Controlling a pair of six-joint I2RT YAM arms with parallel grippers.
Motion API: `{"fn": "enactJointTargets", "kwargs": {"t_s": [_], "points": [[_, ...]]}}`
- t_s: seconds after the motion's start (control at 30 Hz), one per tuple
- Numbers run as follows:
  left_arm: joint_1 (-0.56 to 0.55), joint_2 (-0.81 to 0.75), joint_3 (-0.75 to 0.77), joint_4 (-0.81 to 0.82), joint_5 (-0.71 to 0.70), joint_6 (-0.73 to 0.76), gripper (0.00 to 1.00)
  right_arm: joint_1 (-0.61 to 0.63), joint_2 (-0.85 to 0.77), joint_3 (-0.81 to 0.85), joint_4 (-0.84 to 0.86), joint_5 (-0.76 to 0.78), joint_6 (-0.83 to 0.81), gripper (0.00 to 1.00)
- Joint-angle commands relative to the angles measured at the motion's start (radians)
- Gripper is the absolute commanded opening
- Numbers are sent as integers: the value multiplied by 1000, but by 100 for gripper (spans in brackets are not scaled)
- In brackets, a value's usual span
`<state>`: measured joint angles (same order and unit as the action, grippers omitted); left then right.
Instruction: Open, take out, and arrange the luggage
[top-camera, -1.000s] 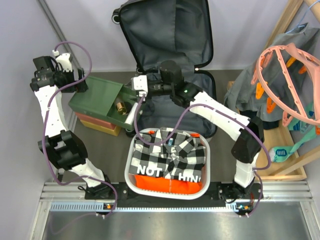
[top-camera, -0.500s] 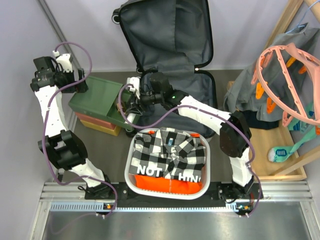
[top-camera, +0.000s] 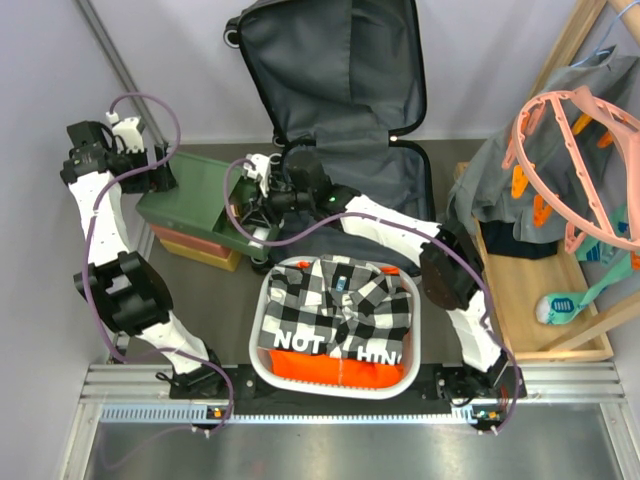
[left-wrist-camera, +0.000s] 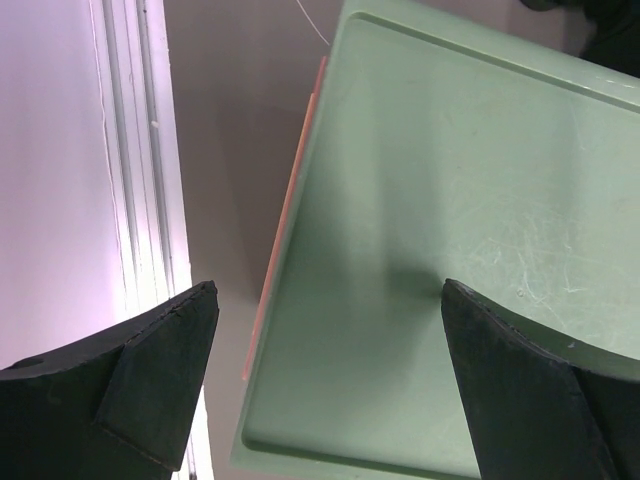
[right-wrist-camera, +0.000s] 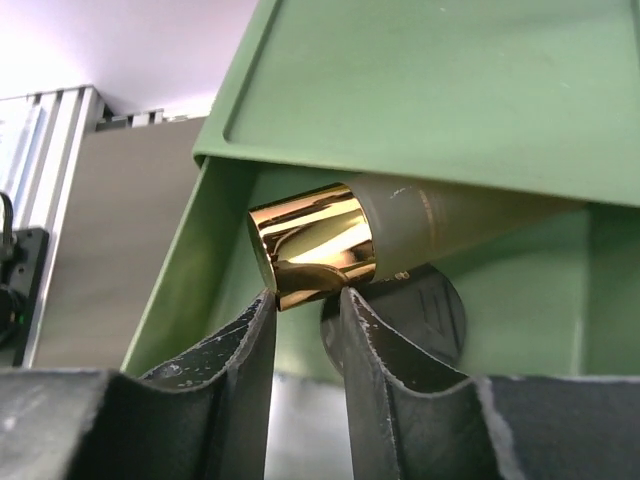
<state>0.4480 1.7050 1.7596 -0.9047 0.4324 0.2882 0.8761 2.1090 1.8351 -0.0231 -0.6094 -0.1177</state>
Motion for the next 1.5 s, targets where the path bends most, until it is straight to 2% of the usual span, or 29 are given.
{"fn": "enactJointTargets", "kwargs": {"t_s": [0.0,0.23,0.33,0.5,0.57,0.73,0.83,0.87,0.97,1.03,1.27,1.47], "points": [[3,2,-9,-8,22,26,96,27,54,99,130,76,50,29],[3,2,-3,-5,19,26,96,34,129,203,127,120,84,27],[3,2,1,-5,17,26,96,38,114,202,123,125,82,28],[3,-5,6,-2,22,25,97,40,31,167,91,149,43,46],[3,-5,12,-2,22,23,97,40,-30,156,72,155,11,50],[3,-4,24,3,14,22,98,32,-179,104,-60,246,-39,51],[9,-10,28,13,-9,14,99,-3,-236,40,-142,284,-14,42],[9,-11,28,15,-11,16,99,-26,-259,24,-165,309,-5,31],[11,-15,26,18,-14,17,99,-49,-271,-46,-241,396,16,6],[9,-13,24,18,-12,17,99,-49,-259,-85,-290,425,0,0],[11,-16,24,18,-17,16,99,-49,-147,-67,-278,375,85,0],[11,-22,28,21,-15,11,99,-45,-15,94,-204,264,216,0]]}}
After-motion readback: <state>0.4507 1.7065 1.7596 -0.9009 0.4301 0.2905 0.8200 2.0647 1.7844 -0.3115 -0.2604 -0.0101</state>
